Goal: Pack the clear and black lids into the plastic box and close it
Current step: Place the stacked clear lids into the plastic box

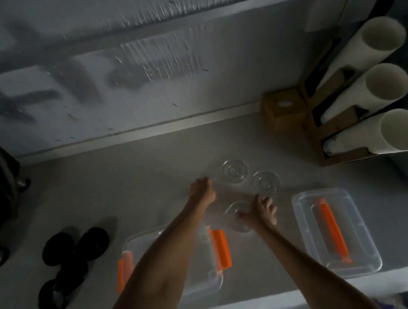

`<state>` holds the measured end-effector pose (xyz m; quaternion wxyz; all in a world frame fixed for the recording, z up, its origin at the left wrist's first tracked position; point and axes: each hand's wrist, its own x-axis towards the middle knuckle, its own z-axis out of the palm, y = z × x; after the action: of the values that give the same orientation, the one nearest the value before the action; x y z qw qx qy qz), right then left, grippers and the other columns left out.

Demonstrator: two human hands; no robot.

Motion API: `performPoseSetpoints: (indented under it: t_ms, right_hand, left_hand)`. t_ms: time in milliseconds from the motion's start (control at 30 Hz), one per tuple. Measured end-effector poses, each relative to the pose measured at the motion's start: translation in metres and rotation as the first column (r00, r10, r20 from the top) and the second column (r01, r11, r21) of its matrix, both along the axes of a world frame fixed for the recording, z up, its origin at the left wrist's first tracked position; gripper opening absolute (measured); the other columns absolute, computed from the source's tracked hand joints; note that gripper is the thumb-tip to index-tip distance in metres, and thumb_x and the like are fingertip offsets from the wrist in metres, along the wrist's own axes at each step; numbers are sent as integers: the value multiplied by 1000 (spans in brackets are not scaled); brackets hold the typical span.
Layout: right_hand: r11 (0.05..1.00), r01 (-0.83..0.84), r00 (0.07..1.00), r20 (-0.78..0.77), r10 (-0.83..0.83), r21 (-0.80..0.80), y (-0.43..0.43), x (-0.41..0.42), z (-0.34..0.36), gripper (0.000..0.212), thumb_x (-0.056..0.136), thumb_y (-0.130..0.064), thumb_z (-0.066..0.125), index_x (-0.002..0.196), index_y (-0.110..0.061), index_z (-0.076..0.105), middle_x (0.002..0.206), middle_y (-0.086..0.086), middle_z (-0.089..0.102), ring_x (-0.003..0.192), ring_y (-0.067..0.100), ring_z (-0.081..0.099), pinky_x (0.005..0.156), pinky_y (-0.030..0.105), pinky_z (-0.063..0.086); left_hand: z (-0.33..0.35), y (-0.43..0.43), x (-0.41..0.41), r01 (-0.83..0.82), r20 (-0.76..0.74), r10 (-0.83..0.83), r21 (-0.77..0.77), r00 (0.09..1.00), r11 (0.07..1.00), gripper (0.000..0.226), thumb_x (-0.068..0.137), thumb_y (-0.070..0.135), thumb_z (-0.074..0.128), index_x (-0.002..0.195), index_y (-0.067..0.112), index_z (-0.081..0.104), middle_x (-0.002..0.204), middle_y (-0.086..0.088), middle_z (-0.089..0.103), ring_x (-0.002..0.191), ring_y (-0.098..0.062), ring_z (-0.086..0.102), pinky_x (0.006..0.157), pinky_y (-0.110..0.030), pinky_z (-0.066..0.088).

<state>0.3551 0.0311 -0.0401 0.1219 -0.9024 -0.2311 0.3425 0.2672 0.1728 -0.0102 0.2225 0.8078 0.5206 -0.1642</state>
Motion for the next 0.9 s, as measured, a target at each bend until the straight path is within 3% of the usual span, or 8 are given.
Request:
performPoseSetpoints:
  t_ms: [133,267,333,433,500,567,633,900]
  right_hand:
    - [994,-73,989,120,83,-82,5,-9,-13,76,83,-41,64,143,-12,30,141,15,37,133,35,35,101,45,43]
    - [999,-13,1000,28,14,-43,7,1,-13,74,80,-39,71,140,-16,34,137,13,38,128,34,42,99,42,44]
    - [1000,16,998,-57,-14,26,3,11,-13,68,75,-37,75,132,-16,43,132,13,42,120,35,52,94,39,47]
    - [978,91,982,-183,-57,185,-7,35,-14,49,76,-32,77,119,-15,60,123,13,61,112,31,61,91,35,48]
    - [925,239,956,-240,-170,296,-8,59,-8,43,76,-26,79,114,-12,66,114,13,72,105,31,68,89,40,53]
    - [860,370,922,-256,-292,353,-2,87,0,40,76,-25,80,112,-13,69,106,15,75,98,34,71,85,44,57]
    - [840,403,914,-205,-350,364,8,113,6,38,75,-30,80,110,-17,70,106,11,75,101,31,70,86,39,56]
    - [959,192,981,-53,-185,208,26,134,-15,50,81,-33,71,123,-12,55,125,19,52,112,40,56,91,43,48]
  left_hand:
    - [-31,-3,-1,35,-181,-40,-29,983,999,65,100,23,45,152,3,12,156,-30,15,144,-43,23,119,-50,21]
    - [-32,2,-1,-11,-139,3,-59,990,998,78,93,28,60,151,2,15,154,-29,21,142,-41,27,118,-45,24]
    - [-28,5,-3,-92,-108,80,-115,991,989,90,85,28,71,151,6,14,154,-29,14,143,-43,22,117,-44,24]
    - [-22,14,-9,-201,21,209,-196,978,960,101,79,21,78,152,5,10,154,-28,18,141,-37,30,115,-38,32]
    - [-25,22,-13,-284,132,330,-284,935,916,88,78,9,77,146,2,23,147,-24,38,127,-26,48,102,-31,44]
    - [-25,24,-17,-327,158,383,-295,910,898,78,76,5,76,139,0,29,137,-24,49,121,-32,56,98,-40,51]
    - [-29,23,-19,-317,162,365,-261,917,912,72,75,4,76,132,-2,33,130,-25,54,118,-38,59,94,-46,54]
    - [-30,24,-13,-309,239,370,-257,898,916,42,77,7,72,114,3,52,111,-18,63,101,-33,64,80,-38,53]
